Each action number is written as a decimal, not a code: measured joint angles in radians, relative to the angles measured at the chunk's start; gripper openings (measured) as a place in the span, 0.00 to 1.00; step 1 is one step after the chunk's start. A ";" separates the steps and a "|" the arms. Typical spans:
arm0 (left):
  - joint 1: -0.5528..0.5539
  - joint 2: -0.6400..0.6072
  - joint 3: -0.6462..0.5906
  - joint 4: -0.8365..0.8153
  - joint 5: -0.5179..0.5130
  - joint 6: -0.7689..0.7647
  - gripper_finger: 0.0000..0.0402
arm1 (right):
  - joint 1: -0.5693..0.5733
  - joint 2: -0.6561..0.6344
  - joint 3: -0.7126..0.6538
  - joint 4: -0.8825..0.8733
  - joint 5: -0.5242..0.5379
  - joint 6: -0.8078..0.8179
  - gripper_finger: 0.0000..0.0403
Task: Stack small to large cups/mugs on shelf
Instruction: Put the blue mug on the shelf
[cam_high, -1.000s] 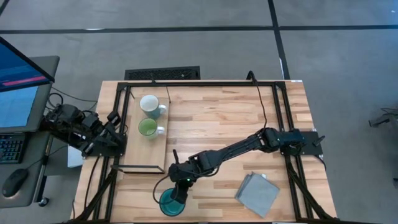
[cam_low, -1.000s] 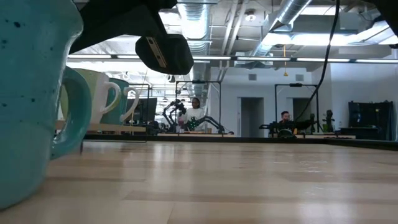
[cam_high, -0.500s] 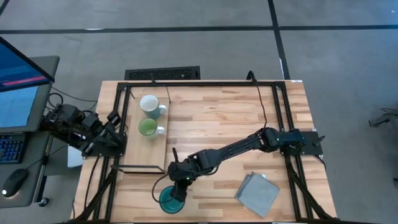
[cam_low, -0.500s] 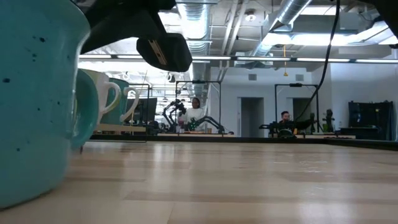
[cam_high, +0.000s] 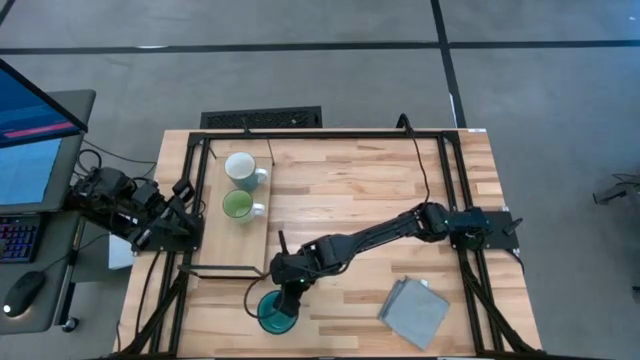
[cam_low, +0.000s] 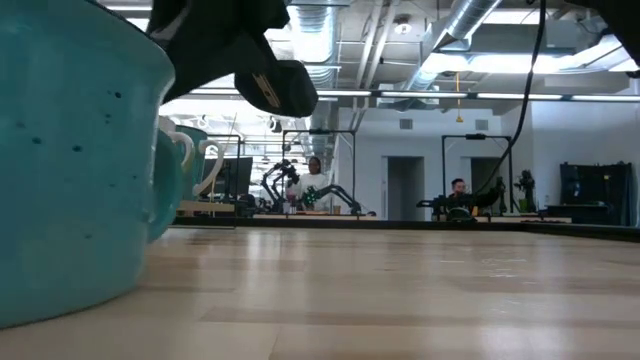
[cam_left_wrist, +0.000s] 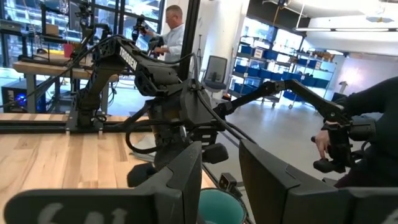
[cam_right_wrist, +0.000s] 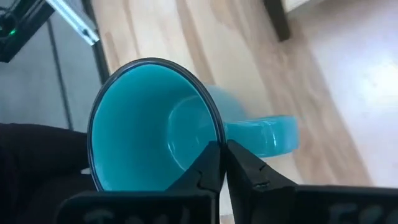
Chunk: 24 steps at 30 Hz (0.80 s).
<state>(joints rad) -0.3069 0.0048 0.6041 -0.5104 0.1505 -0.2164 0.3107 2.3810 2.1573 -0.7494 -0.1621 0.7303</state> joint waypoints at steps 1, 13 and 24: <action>0.000 0.000 0.000 0.000 0.000 -0.005 0.24 | -0.002 0.000 0.006 -0.012 0.011 -0.005 0.08; 0.000 0.000 0.000 0.000 0.000 -0.007 0.24 | -0.051 0.000 0.143 -0.269 0.151 -0.058 0.08; 0.000 0.000 0.000 0.000 0.011 -0.016 0.24 | -0.092 0.000 0.162 -0.387 0.186 0.078 0.07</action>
<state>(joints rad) -0.3073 0.0048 0.6041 -0.5106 0.1610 -0.2325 0.2184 2.3810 2.3196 -1.1362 0.0242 0.8082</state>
